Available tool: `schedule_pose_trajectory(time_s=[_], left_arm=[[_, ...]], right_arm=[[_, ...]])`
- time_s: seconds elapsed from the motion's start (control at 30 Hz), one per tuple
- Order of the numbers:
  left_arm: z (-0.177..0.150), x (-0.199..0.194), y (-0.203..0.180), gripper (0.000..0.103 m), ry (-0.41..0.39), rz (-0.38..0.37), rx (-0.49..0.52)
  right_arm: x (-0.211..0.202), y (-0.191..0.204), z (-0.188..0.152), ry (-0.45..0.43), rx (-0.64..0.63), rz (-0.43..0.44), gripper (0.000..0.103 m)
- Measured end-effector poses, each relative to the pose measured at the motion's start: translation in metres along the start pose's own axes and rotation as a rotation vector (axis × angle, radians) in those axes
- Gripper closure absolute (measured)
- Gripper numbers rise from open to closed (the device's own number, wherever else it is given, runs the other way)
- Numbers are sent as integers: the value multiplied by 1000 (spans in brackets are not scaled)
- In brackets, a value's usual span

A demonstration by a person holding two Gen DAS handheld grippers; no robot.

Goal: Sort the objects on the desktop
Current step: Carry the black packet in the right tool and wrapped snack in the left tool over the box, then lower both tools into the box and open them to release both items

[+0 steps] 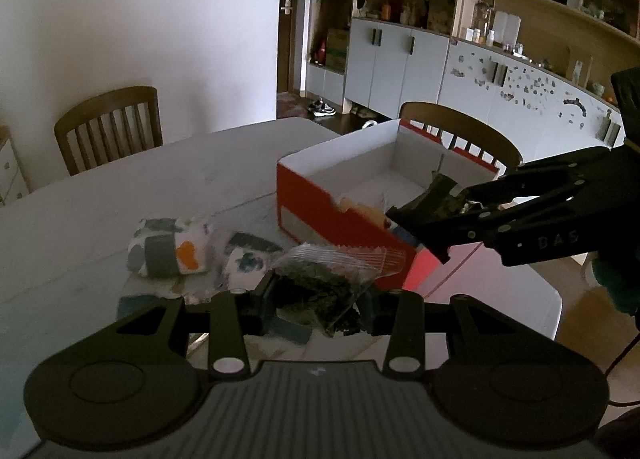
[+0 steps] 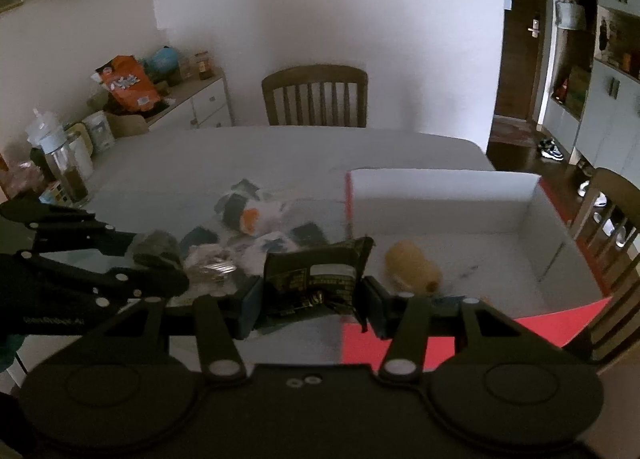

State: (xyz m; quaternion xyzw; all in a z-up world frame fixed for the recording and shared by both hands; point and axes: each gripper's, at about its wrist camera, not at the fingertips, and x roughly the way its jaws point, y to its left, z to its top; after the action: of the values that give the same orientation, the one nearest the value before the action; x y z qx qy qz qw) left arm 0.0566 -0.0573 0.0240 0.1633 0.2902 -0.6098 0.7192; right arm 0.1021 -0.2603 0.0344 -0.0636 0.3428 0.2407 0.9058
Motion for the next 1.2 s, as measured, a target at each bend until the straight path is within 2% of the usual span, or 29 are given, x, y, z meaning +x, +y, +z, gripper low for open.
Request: schedule_pose_trajectory(time_s=[0.37, 0.83, 1.2], left_arm=[[31, 29, -36, 63, -5, 4, 11], [61, 75, -73, 63, 31, -21, 36], [76, 113, -81, 63, 77, -38, 70]], right_arm=[[-6, -58, 8, -9, -1, -13, 50], [2, -118, 21, 8, -4, -26, 50], [22, -156, 29, 38, -12, -27, 50]])
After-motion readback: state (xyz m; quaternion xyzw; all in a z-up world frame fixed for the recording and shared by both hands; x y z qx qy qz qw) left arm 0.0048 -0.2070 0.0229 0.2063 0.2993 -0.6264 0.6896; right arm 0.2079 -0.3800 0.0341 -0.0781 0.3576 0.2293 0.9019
